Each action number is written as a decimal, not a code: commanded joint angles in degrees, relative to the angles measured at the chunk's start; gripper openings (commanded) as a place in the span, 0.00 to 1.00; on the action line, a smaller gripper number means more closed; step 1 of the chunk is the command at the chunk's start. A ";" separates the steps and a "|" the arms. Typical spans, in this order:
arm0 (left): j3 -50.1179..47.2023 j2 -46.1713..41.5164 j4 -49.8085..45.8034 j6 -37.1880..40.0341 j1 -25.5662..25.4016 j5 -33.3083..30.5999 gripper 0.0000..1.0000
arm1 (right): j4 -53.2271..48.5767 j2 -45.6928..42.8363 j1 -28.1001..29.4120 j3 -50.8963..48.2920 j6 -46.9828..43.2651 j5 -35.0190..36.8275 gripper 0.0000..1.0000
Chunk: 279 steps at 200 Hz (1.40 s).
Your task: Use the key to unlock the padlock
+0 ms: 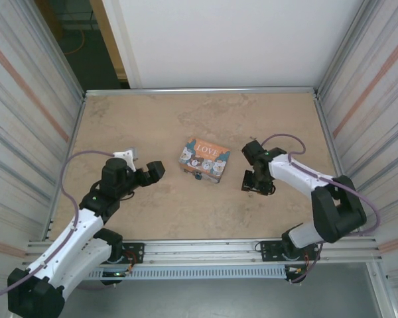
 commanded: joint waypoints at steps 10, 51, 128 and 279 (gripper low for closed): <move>-0.58 -0.38 -0.13 1.40 0.04 -1.22 0.99 | -1.94 4.44 2.00 3.06 1.24 3.84 0.41; -0.68 -0.05 0.13 1.74 -0.01 -1.26 0.99 | -1.44 7.28 2.37 3.00 1.43 3.73 0.35; -0.33 0.85 0.59 1.67 0.12 -1.24 0.99 | -2.09 8.46 2.73 2.65 1.01 4.22 0.29; 0.90 2.20 0.67 1.97 0.13 -0.91 0.99 | -1.93 7.36 2.99 -0.31 0.97 3.88 0.17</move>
